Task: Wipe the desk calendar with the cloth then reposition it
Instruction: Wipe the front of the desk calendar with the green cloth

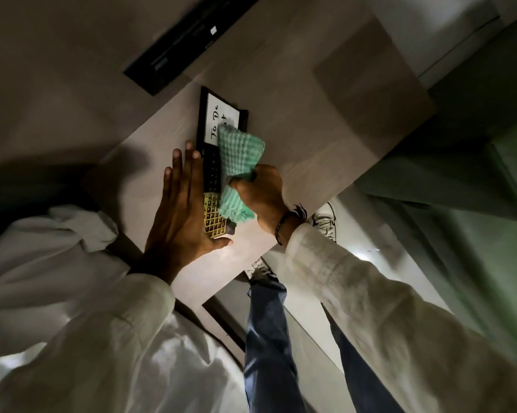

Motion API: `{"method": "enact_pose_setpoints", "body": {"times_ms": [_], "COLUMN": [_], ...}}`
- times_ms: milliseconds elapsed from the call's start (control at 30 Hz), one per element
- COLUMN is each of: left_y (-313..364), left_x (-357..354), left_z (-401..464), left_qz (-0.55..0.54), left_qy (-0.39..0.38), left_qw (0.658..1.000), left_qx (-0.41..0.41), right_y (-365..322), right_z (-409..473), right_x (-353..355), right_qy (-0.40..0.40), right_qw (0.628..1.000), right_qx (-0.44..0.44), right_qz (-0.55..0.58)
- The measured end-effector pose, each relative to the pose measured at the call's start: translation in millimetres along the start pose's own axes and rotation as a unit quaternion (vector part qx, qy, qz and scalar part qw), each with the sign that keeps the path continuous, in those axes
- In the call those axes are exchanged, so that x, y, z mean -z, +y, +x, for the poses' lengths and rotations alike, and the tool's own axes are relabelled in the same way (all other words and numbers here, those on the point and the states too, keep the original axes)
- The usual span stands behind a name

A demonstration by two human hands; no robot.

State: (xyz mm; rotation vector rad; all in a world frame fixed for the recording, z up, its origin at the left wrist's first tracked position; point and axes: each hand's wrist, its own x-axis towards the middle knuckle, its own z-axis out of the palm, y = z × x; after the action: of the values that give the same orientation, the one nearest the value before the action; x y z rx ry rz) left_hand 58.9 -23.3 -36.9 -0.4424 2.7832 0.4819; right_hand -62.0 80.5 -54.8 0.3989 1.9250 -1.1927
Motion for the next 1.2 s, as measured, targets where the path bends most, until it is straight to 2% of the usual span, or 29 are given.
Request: {"method": "enact_pose_setpoints", "body": {"times_ms": [133, 400, 567, 733, 867, 1000, 1200], "left_y": [-1.1, -4.7, -9.0, -6.3, -7.2, -6.1, -5.7], "left_x": [-0.4, -3.5, -6.1, -5.7, -7.0, -6.1, -9.1], "left_z": [-0.3, -0.3, -0.1, 0.3, 1.7, 0.9, 3.0], "left_qz": [-0.011, -0.008, -0.002, 0.002, 0.006, 0.005, 0.006], "left_qy": [0.005, 0.006, 0.007, 0.016, 0.025, 0.031, 0.051], "left_qw": [1.000, 1.000, 1.000, 1.000, 1.000, 0.999, 0.999], "left_qx": [0.005, -0.004, 0.001, -0.003, -0.001, -0.008, -0.007], "right_y": [-10.0, -4.0, 0.8, -4.1, 0.1, 5.7, -10.0], "right_z": [7.9, 6.8, -5.7, 4.8, -3.0, 5.5, 9.2], "right_x": [-8.1, -5.4, -11.5, -12.6, -20.9, -11.0, -21.4], "right_qy": [0.038, 0.038, -0.006, 0.067, 0.044, 0.063, 0.060], "right_qw": [0.999, 0.999, 0.999, 0.997, 0.997, 0.997, 0.996], "right_qx": [0.016, 0.024, 0.032, 0.030, 0.065, 0.041, 0.064], "right_qz": [0.012, -0.021, 0.019, 0.021, 0.025, -0.029, 0.008]}}
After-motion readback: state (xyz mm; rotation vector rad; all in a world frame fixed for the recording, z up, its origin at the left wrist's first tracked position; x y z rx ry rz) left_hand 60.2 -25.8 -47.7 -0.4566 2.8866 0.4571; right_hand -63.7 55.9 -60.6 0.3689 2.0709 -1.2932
